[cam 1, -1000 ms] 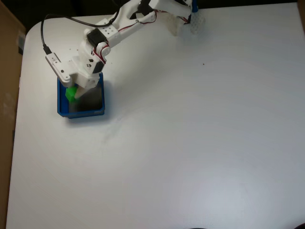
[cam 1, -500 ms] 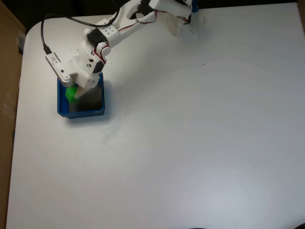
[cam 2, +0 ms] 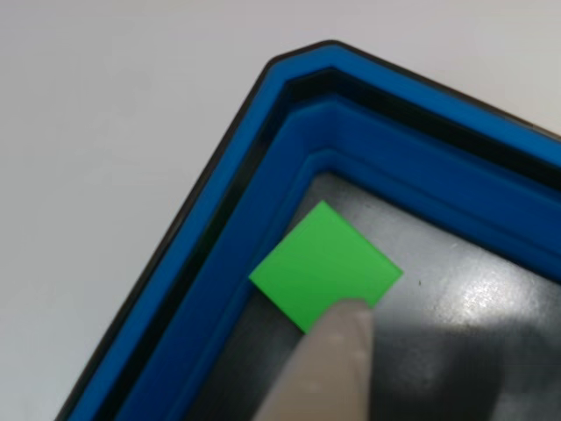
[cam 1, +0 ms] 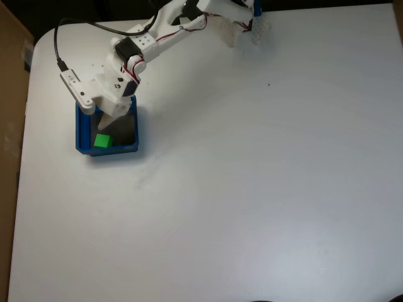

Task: Pick up green cube and drop it in the blue box

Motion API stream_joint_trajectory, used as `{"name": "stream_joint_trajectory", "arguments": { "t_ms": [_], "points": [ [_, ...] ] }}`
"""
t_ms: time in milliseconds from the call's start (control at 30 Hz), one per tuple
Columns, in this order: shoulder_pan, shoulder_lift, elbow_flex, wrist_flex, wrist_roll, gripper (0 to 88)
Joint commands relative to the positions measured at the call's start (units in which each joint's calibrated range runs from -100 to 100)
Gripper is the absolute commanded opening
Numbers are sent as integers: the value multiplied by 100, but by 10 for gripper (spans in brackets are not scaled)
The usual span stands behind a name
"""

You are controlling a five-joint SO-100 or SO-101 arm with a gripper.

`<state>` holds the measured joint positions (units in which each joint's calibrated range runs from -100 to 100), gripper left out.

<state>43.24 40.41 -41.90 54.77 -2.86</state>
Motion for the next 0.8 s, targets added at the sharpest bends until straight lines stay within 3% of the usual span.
{"name": "stream_joint_trajectory", "arguments": {
  "t_ms": [0, 767],
  "points": [
    [76, -944, 251, -58, -5, 256],
    [4, -5508, 5780, -58, 29, 256]
  ]
}}
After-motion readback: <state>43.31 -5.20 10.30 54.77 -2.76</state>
